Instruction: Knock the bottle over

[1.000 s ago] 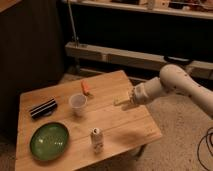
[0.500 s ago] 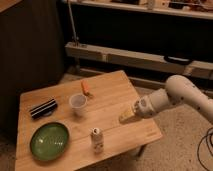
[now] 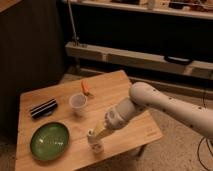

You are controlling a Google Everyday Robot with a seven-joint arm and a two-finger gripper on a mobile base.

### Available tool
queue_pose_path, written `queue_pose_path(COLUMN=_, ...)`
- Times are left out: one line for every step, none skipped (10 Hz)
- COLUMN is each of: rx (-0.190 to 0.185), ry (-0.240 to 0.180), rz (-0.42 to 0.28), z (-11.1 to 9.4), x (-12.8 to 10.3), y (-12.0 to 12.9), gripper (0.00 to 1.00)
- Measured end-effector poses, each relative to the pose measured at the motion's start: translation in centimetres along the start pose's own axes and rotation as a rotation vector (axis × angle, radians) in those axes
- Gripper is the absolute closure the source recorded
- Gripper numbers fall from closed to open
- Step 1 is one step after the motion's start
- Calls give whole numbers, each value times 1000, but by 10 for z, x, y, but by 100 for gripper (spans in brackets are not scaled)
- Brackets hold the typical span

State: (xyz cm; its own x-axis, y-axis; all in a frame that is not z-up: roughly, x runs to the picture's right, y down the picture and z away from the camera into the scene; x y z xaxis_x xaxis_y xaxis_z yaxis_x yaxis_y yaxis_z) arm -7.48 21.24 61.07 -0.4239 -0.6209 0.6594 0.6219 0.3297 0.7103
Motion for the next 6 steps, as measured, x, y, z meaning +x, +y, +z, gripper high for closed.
queue_pose_path(rx=-1, ry=-3, rz=4, z=-3, x=-2, y=1, gripper=100)
queue_pose_path(rx=-1, ry=1, rz=5, z=-4, x=-1, y=1, gripper=100)
queue_pose_path(rx=-11, ry=2, rz=3, z=1, x=5, y=-1, gripper=100)
queue_pose_path(rx=-27, ry=10, rz=8, z=5, x=16, y=-1, gripper=100)
queue_pose_path(rx=-40, ry=41, rz=7, z=12, x=37, y=-3, gripper=100)
queue_pose_path(rx=-45, ry=58, rz=7, z=13, x=47, y=-3, gripper=100)
